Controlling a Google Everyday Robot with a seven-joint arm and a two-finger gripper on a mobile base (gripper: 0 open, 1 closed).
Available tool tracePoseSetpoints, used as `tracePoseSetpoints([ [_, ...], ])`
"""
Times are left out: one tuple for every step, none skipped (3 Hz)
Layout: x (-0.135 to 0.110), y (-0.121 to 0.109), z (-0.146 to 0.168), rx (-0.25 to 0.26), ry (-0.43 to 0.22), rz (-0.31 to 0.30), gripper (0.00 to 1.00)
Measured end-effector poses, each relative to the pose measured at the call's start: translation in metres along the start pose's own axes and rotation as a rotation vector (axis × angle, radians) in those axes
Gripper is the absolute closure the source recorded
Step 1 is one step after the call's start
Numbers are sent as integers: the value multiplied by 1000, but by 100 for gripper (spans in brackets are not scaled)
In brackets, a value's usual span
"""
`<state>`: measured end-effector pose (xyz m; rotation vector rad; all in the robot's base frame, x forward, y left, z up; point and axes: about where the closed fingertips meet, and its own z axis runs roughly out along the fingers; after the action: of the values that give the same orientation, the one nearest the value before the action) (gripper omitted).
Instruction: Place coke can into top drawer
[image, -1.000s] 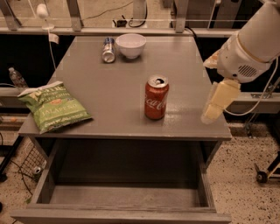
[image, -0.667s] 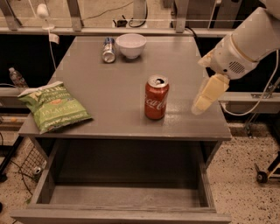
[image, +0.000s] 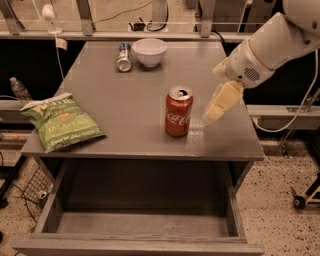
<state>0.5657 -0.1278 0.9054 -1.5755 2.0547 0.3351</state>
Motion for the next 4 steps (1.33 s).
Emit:
tracePoseSetpoints([
  [-8, 1, 14, -25, -13, 13, 0],
  [-19, 4, 23, -42, -16, 11, 0],
  [-31, 11, 26, -48, -22, 6, 0],
  [-44, 18, 28, -49, -25, -7, 0],
])
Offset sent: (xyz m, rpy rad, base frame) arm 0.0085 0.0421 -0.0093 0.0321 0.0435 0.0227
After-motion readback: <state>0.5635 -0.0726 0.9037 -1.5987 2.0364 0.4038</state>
